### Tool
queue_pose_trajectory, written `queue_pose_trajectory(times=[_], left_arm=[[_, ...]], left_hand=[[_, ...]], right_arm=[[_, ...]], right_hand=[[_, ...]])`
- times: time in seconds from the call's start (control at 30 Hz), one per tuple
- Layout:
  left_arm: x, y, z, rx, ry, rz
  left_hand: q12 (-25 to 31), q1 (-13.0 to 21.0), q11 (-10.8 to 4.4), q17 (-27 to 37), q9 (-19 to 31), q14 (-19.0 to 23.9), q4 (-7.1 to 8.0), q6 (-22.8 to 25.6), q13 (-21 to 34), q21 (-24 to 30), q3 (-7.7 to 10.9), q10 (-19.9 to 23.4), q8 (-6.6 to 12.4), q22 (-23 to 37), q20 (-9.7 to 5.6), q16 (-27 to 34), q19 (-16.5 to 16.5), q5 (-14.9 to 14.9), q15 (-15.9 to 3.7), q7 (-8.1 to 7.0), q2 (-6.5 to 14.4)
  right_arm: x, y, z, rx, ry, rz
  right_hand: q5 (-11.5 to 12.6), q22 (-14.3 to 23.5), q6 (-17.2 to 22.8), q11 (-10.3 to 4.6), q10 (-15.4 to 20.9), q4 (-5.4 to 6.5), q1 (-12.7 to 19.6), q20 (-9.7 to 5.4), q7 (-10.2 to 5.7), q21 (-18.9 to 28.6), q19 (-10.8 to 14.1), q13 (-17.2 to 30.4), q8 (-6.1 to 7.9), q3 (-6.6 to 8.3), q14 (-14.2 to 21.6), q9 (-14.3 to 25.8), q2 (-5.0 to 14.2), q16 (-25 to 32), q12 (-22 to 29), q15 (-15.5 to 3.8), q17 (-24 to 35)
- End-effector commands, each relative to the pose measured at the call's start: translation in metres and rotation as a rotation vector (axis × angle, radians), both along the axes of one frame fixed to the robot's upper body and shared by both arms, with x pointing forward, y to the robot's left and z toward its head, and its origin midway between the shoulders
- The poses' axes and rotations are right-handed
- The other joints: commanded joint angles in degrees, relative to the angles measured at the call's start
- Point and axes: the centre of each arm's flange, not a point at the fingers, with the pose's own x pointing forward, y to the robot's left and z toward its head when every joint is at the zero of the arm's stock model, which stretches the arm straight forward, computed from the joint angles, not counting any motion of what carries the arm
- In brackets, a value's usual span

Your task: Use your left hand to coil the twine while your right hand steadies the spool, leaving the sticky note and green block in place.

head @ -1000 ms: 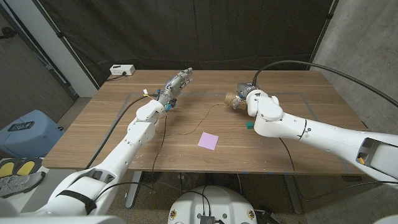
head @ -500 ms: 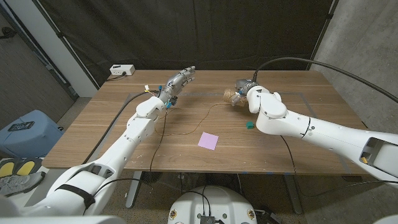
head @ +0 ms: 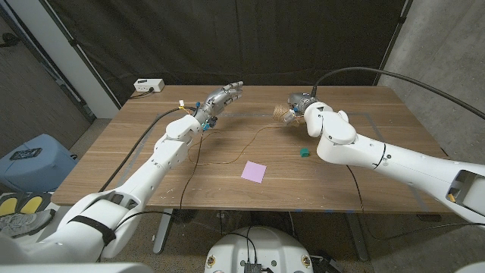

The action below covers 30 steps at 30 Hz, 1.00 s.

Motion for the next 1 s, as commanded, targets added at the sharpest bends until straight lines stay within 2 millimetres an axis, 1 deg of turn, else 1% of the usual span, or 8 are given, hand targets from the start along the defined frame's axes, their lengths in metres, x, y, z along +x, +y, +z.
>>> queue_pose_trajectory(times=[0.03, 0.33, 0.37, 0.43, 0.47, 0.57, 0.77, 1.0], left_arm=[[0.007, -0.007, 0.004, 0.102, 0.006, -0.013], [0.012, -0.015, 0.009, 0.162, 0.001, -0.021], [0.013, -0.017, 0.01, 0.172, 0.002, -0.024], [0.014, -0.018, 0.011, 0.186, 0.001, -0.026], [0.014, -0.02, 0.012, 0.192, 0.001, -0.027], [0.016, -0.023, 0.013, 0.215, -0.001, -0.03], [0.019, -0.031, 0.015, 0.251, 0.004, -0.047], [0.024, -0.04, 0.014, 0.288, 0.014, -0.063]], left_hand=[[0.11, 1.73, -0.32, 0.31, 0.19, -0.04, -0.23, -0.83, 0.27, -0.03, 0.77, -0.2, 0.07, 0.14, 0.25, 0.1, 0.53, 0.67, 0.35, 0.19, -0.47], [0.12, 3.77, -0.51, 0.33, 0.23, 0.01, -0.4, -1.1, 0.34, -0.13, 1.21, -0.21, 0.16, 0.1, 0.45, 0.12, 0.7, 1.1, 0.54, 0.23, -1.09], [0.17, 4.47, -0.93, 0.34, 0.24, 0.27, -0.44, -1.13, 0.38, -0.14, 1.29, -0.09, 0.23, 0.09, 0.38, 0.22, 0.85, 1.19, 0.43, 0.11, -1.46], [0.42, 5.4, -0.99, 0.36, 0.26, 0.77, -0.43, -1.19, 0.43, -0.1, 1.35, 0.51, 0.29, 0.1, 0.44, 0.38, 1.16, 1.25, 0.46, 0.13, -1.98], [0.51, 5.73, -1.27, 0.36, 0.27, 0.81, -0.42, -1.2, 0.46, -0.09, 1.37, 0.73, 0.32, 0.1, 0.46, 0.38, 1.24, 1.27, 0.44, 0.18, -2.16], [0.65, 6.71, -1.39, 0.38, 0.29, 1.12, -0.4, -1.42, 0.54, -0.03, 1.37, 1.08, 0.32, 0.12, 0.4, 0.43, 1.59, 1.28, 0.24, -0.09, -2.72], [0.83, 7.98, -1.78, 0.4, 0.32, 1.78, -0.39, -1.68, 0.71, -0.06, 1.24, 1.44, 0.35, 0.14, 0.23, 0.58, 1.79, 1.17, -0.2, -0.57, -3.67], [0.89, 9.01, -1.95, 0.44, 0.35, 2.33, -0.3, -1.9, 0.87, -0.07, 1.01, 1.48, 0.38, 0.18, 0.14, 0.68, 1.97, 0.95, -0.06, -0.5, -4.54]], right_arm=[[-0.009, -0.001, 0.014, -0.016, -0.062, 0.011], [-0.009, -0.001, 0.022, -0.018, -0.076, 0.022], [-0.009, -0.001, 0.024, -0.019, -0.081, 0.029], [-0.01, -0.001, 0.026, -0.019, -0.085, 0.034], [-0.01, -0.001, 0.027, -0.018, -0.087, 0.035], [-0.011, -0.002, 0.029, -0.012, -0.087, 0.039], [-0.015, -0.004, 0.032, -0.009, -0.098, 0.047], [-0.018, -0.005, 0.038, -0.006, -0.106, 0.06]], right_hand=[[-0.18, 0.18, 1.14, -3.74, 4.62, -0.06, 1.45, 0.04, -0.23, -0.13, 0.63, 0.0, 0.52, -0.13, 0.88, 0.31, 2.12, 0.41, 0.26, -3.92, 0.24], [-0.31, 0.2, 1.83, -3.86, 5.39, -0.11, 1.69, 0.01, -0.38, -0.13, 0.85, -0.39, 0.62, -0.26, 1.44, 0.44, 2.24, 0.58, 0.36, -4.05, 0.43], [-0.34, 0.2, 1.87, -3.92, 5.45, -0.16, 1.8, 0.02, -0.41, -0.12, 0.9, -0.38, 0.62, -0.3, 1.48, 0.46, 2.25, 0.63, 0.39, -4.14, 0.49], [-0.38, 0.21, 1.9, -3.96, 5.45, -0.16, 1.84, 0.05, -0.43, -0.12, 0.92, -0.39, 0.6, -0.37, 1.65, 0.49, 2.26, 0.73, 0.4, -4.11, 0.57], [-0.39, 0.21, 1.93, -3.98, 5.46, -0.13, 1.83, 0.05, -0.45, -0.13, 0.92, -0.42, 0.59, -0.4, 1.62, 0.5, 2.32, 0.75, 0.39, -4.1, 0.62], [-0.43, 0.21, 1.97, -3.94, 5.58, -0.16, 1.9, 0.07, -0.41, -0.14, 0.96, -0.51, 0.56, -0.44, 1.64, 0.53, 2.31, 0.72, 0.4, -4.1, 0.65], [-0.46, 0.22, 2.31, -3.93, 5.92, -0.17, 2.08, 0.05, -0.57, -0.17, 0.97, -0.61, 0.6, -0.36, 2.03, 0.61, 2.47, 0.72, 0.49, -4.12, 0.65], [-0.53, 0.24, 2.48, -3.91, 6.19, -0.23, 2.35, 0.03, -0.59, -0.17, 1.05, -0.72, 0.56, -0.45, 2.21, 0.68, 2.57, 0.83, 0.55, -4.26, 0.83]])
